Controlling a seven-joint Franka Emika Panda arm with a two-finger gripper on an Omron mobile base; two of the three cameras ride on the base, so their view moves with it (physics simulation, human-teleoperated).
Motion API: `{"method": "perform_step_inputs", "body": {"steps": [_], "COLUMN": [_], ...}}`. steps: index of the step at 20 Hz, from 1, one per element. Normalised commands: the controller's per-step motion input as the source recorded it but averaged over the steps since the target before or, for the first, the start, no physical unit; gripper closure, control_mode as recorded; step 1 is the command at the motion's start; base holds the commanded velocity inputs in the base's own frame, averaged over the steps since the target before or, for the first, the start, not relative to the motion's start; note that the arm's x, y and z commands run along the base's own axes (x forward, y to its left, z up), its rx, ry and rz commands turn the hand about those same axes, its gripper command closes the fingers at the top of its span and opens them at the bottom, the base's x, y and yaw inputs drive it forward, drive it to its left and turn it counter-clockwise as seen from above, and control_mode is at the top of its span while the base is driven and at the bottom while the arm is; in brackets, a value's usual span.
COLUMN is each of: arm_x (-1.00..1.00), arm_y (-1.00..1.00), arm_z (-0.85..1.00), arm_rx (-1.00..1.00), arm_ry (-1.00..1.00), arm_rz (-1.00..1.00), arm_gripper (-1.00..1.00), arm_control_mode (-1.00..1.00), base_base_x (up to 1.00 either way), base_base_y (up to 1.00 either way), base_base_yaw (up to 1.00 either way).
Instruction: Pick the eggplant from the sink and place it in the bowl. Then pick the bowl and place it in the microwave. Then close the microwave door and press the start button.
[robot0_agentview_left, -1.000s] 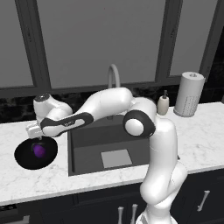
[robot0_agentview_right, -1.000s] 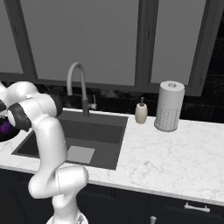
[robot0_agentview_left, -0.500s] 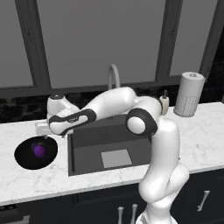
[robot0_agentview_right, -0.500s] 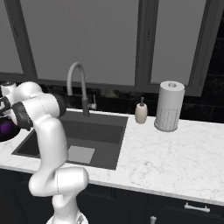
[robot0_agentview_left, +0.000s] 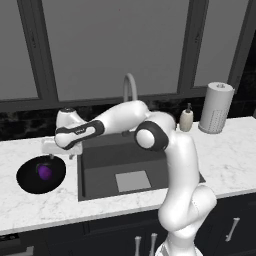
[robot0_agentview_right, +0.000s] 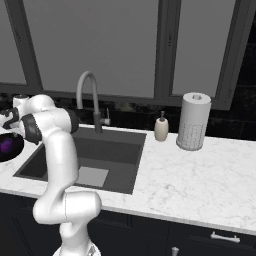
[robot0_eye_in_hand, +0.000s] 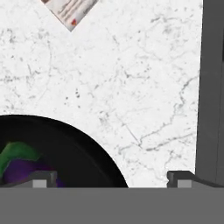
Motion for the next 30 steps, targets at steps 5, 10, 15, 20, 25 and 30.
{"method": "perform_step_inputs", "body": {"steps": [5,10,15,20,25,30], "arm_x": [0.08,0.00,0.00,0.00,0.00,-0.02], "arm_y": [0.28,0.00,0.00,0.00,0.12,0.22], "arm_z": [-0.10,-0.38,-0.36,-0.34,-0.24,-0.10], "arm_rx": [-0.04,-0.02,0.00,-0.01,-0.01,0.00], "arm_ry": [0.05,0.00,0.00,0.00,0.00,0.00], "arm_rz": [-0.04,0.00,0.00,0.00,0.00,0.00], "arm_gripper": [-1.00,-1.00,-1.00,-1.00,1.00,1.00], "arm_control_mode": [-1.00,-1.00,-1.00,-1.00,-1.00,-1.00], "base_base_x": [0.00,0.00,0.00,0.00,0.00,0.00], "base_base_y": [0.00,0.00,0.00,0.00,0.00,0.00], "base_base_yaw": [0.00,0.00,0.00,0.00,0.00,0.00]}}
